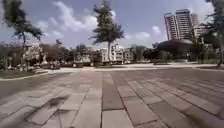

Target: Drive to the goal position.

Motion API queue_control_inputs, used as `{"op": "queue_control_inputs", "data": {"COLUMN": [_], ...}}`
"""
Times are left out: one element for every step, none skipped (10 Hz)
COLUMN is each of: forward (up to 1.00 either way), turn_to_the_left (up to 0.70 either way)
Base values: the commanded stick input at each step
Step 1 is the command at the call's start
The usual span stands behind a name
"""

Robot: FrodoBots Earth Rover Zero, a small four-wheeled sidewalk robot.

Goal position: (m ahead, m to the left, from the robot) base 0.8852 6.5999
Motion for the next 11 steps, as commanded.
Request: {"op": "queue_control_inputs", "data": {"forward": [0.7, 0.7, 0.7, 0.7, 0.7, 0.7, 0.7, 0.7, 0.7, 0.7, 0.7], "turn_to_the_left": [0.0, 0.0, 0.0, 0.0, 0.0, 0.0, 0.0, 0.0, 0.0, 0.0, 0.0]}}
